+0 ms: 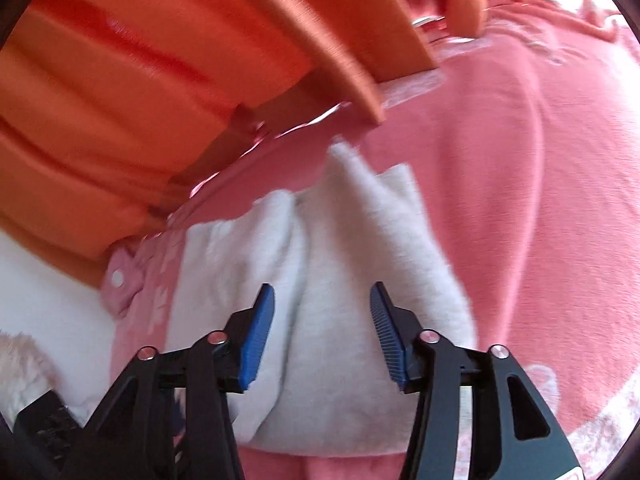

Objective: Fold small clothes

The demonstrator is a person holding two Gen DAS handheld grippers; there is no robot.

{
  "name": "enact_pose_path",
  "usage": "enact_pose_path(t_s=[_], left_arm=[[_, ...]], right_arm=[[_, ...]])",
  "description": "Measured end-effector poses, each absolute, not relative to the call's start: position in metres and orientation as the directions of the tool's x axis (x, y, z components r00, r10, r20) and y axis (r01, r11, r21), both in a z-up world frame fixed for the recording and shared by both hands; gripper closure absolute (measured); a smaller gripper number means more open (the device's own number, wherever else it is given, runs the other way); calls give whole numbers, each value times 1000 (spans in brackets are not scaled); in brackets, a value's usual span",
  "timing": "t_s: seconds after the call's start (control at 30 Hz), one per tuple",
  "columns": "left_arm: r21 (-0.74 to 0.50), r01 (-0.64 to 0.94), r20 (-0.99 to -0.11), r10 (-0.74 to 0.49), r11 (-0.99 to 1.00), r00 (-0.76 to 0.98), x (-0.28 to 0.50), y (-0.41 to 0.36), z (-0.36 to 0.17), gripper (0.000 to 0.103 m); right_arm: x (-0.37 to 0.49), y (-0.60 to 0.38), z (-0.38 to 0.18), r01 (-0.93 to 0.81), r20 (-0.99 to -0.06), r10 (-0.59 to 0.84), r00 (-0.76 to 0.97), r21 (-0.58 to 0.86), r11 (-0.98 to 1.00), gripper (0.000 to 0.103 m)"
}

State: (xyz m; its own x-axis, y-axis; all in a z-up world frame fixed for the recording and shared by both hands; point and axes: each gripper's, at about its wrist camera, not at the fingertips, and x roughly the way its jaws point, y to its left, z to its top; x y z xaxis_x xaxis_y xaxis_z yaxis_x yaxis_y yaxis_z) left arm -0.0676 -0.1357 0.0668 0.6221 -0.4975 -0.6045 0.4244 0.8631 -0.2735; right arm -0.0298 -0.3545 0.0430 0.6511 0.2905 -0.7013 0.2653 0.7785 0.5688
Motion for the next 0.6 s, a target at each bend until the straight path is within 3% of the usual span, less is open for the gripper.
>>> enact_pose_path(t_s=[0.2, 0.33, 0.43, 0.57, 0.6], left_arm=[[-54, 349, -715, -281, 935, 640, -69, -102, 35, 24], [-62, 286, -771, -228, 956, 595, -61, -92, 5, 26], [-143, 272, -784, -276, 952, 556, -54, -84, 2, 60], [-227, 266, -770, -340, 937, 540, -53, -80, 15, 88], [-237, 275, -771, -353, 932, 531, -54, -81, 16, 89]], right_arm=[[-11, -317, 34, 178, -696, 423, 580, 615, 768, 46], [-1, -287, 27, 148, -744, 420, 519, 562, 813, 41], [1, -283, 35, 127, -741, 370, 560, 518, 846, 82], [-47, -321, 98, -74, -410, 456, 790, 675, 734, 85], [-58, -332, 105, -56, -404, 409, 818, 651, 757, 85]])
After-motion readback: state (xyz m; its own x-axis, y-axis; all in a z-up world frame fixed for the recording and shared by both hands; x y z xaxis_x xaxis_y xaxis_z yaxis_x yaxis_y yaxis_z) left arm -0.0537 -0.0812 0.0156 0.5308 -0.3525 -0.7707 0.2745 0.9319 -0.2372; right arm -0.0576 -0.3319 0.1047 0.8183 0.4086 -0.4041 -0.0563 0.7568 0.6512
